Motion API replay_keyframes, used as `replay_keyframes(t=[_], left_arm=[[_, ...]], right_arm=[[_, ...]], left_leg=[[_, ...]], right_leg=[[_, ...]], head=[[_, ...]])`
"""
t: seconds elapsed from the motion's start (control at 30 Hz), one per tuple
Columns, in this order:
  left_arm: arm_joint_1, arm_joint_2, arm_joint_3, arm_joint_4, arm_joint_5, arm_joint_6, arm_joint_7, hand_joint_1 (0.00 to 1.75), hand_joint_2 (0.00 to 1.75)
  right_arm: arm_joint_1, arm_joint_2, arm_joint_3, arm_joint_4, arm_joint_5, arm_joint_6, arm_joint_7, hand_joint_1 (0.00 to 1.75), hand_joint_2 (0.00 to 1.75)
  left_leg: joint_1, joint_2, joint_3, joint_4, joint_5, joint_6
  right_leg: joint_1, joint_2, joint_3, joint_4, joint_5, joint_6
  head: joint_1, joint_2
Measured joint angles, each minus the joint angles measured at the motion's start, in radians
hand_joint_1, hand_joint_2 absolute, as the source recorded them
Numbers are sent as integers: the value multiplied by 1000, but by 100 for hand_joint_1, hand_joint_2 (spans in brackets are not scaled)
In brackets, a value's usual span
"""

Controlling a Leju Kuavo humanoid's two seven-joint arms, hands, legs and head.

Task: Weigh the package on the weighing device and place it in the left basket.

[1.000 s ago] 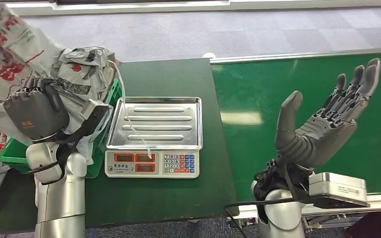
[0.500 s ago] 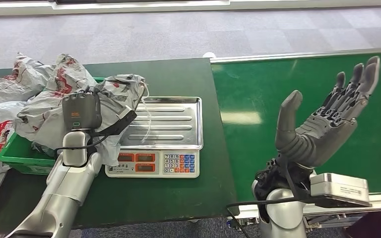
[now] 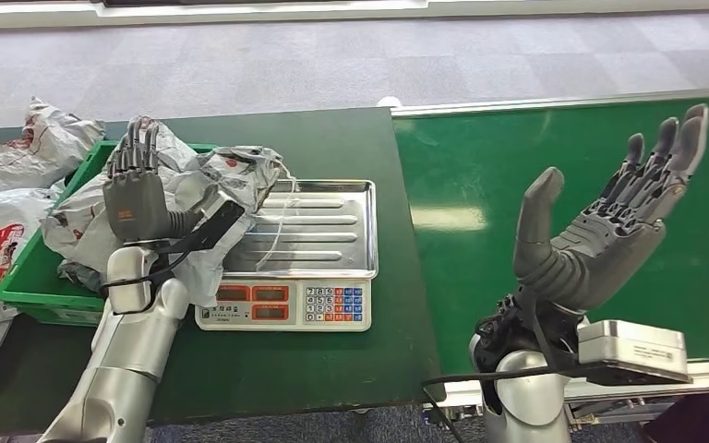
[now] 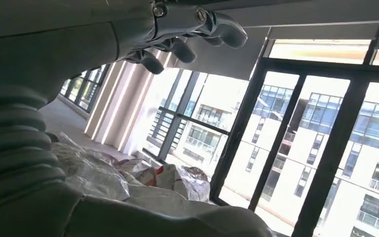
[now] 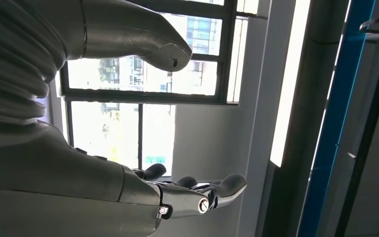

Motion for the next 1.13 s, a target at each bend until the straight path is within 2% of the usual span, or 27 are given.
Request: replay_keyframes(t=[0.07, 0.13, 0.2, 0.27, 0.33, 0.47, 0.53, 0.57, 0.6, 0.67, 0.73, 0.77, 0.83, 0.9, 0.97, 1.03, 1.13], left_arm=[[16, -39, 53, -72, 98, 0, -154, 0, 0], [24, -89, 136, -148, 273, 2, -395, 0, 0], [40, -128, 191, -227, 467, 2, -564, 0, 0], [74, -153, 196, -343, 643, 2, -609, 0, 0], [100, -172, 184, -450, 754, 1, -616, 0, 0], [150, -193, 138, -608, 855, -1, -616, 0, 175], [183, -184, 77, -687, 924, -43, -595, 0, 175], [202, -170, 30, -723, 965, -105, -569, 0, 175], [222, -152, -27, -753, 1009, -207, -537, 0, 175], [261, -113, -140, -793, 1082, -496, -502, 0, 175], [296, -89, -229, -804, 1131, -783, -530, 0, 175], [312, -82, -267, -800, 1154, -895, -555, 0, 175], [337, -75, -322, -787, 1190, -1030, -595, 0, 175], [352, -73, -363, -776, 1212, -1081, -608, 0, 175], [362, -75, -397, -766, 1244, -1115, -611, 0, 175], [366, -85, -420, -746, 1273, -1142, -607, 0, 175], [365, -101, -437, -712, 1260, -1142, -592, 0, 175]], right_arm=[[0, 0, 0, 1, -1, -5, 2, 0, 175], [0, 0, 0, 4, -3, -12, 3, 0, 175], [-1, 0, 0, 11, -5, -16, 2, 0, 175], [-1, 0, 0, 23, -7, -22, 0, 0, 175], [-1, 0, 0, 36, -9, -27, -3, 0, 175], [0, 0, 0, 58, -9, -28, -13, 0, 175], [1, 0, 0, 65, -15, -24, -15, 0, 175], [2, 0, 0, 67, -24, -15, -16, 0, 175], [3, 0, 0, 68, -40, 3, -17, 0, 175], [8, -1, 0, 68, -89, 81, -19, 0, 175], [17, -2, 0, 67, -144, 198, -20, 0, 175], [24, -3, -1, 66, -165, 258, -20, 0, 175], [41, -3, -6, 64, -188, 340, -18, 0, 175], [54, -3, -13, 62, -199, 376, -10, 0, 87], [69, -2, -24, 62, -219, 404, 2, 0, 87], [91, -2, -38, 62, -235, 426, 6, 0, 175], [115, -2, -54, 62, -222, 425, -4, 0, 175]], left_leg=[[0, -1, -1, 0, 0, 0], [0, -1, -1, 0, 0, 0], [0, 0, 0, 0, 0, 0], [0, 2, 0, 0, -1, 0], [0, 1, 0, 0, -1, 0], [0, -1, 0, 0, -1, 1], [0, -1, 0, 0, -1, 1], [0, -1, 0, 0, -2, 1], [0, -1, 0, 0, -2, 1], [0, -1, 0, 0, -2, 2], [-1, -1, 0, 0, -3, 2], [-1, 0, 1, 0, -3, 2], [-2, 0, 1, 0, -4, 2], [-2, 0, 1, 0, -4, 2], [-1, 0, 1, 0, -4, 2], [-1, 0, 1, 0, -4, 2], [-1, 0, 1, 0, -4, 2]], right_leg=[[0, -1, 0, 0, 0, 0], [0, -1, 0, 0, 0, 0], [0, -1, 0, 0, 0, 0], [0, 1, -1, 0, 0, 0], [0, 0, 0, 0, 0, 1], [0, -3, 1, 0, -2, 2], [0, -2, 0, 0, -2, 2], [0, -2, 1, 0, -2, 2], [0, -3, 1, 0, -2, 2], [-1, -4, 1, 0, -2, 2], [-1, -2, 1, 0, -2, 2], [-2, -1, 1, 0, -2, 2], [-2, 0, 1, 0, -2, 2], [-2, 0, 1, 0, -2, 2], [-2, 0, 0, 0, -2, 2], [-2, 0, 0, 0, -3, 3], [-2, 0, 0, 0, -3, 3]], head=[[0, 0], [0, 0], [0, 0], [0, 0], [0, 0], [0, 0], [0, 0], [0, 0], [0, 0], [0, 0], [0, 0], [0, 0], [0, 0], [0, 0], [0, 0], [0, 0], [0, 0]])
